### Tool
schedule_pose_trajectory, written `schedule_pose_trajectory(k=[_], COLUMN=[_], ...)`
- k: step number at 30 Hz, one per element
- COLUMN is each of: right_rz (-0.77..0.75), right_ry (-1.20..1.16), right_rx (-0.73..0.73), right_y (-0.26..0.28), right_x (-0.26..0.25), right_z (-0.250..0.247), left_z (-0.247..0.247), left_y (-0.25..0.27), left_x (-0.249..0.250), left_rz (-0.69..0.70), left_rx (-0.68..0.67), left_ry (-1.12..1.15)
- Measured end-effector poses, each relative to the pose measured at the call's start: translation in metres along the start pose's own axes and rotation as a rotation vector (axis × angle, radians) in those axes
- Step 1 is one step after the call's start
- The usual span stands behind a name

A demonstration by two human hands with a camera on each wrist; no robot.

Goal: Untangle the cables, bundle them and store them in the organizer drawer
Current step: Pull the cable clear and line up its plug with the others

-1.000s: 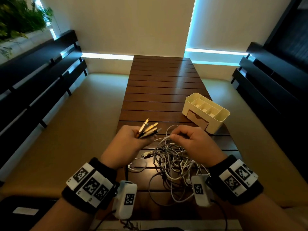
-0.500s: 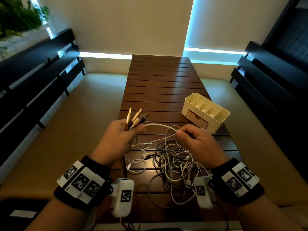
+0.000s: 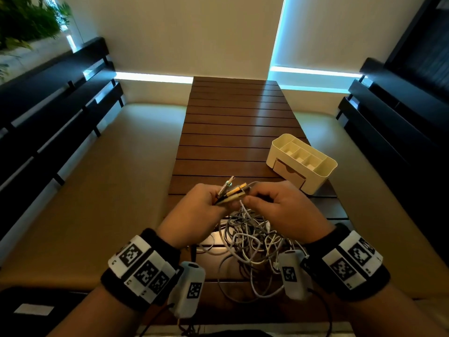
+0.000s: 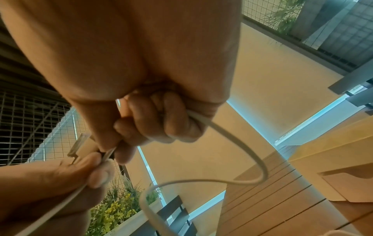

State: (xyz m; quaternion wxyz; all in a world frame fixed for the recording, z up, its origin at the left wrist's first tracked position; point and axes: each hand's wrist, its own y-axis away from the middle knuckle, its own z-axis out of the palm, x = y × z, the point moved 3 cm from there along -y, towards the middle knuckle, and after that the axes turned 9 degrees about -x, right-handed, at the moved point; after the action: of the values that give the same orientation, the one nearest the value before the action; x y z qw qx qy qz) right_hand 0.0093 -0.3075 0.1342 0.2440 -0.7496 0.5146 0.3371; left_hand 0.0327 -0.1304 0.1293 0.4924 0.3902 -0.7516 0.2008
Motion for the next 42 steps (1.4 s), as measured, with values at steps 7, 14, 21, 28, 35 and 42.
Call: schedule_pose_trajectory(k=[7,14,21,28,35,42], right_rz=[0.105,0.254,0.357,0.215,0.311,0.556], right_ry=[-0.065,-0.351,-0.244,-0.217,-0.213,-0.242], right_rx=[0.075,-0.089,-0.156,-0.074,-0.183,-0.56], right_y=[0.01,0.021,0.032,0.034,0.056,0.065], right_x=[0.013,-0.002,0.001,-0.015,0.0,0.011], right_z=[-0.012,0.008,0.028,0.025,0.014,0.053], left_z=[-0.035,-0.033,-0.031,0.009,-0.033,-0.026], left_y=[0.01,0.014,0.019,0.021,0.038,0.035], left_x=[-0.006,-0.008,-0.009,0.005,-0.012,-0.037], left_rz=[-0.087,-0.138,-0.025,0.039,-0.088,-0.172], left_rx=[0.201,0.162,0.316,-0.159,0.098,0.124], left_ry=[0.146,0.117,0.034,-0.126,-0.122,-0.074])
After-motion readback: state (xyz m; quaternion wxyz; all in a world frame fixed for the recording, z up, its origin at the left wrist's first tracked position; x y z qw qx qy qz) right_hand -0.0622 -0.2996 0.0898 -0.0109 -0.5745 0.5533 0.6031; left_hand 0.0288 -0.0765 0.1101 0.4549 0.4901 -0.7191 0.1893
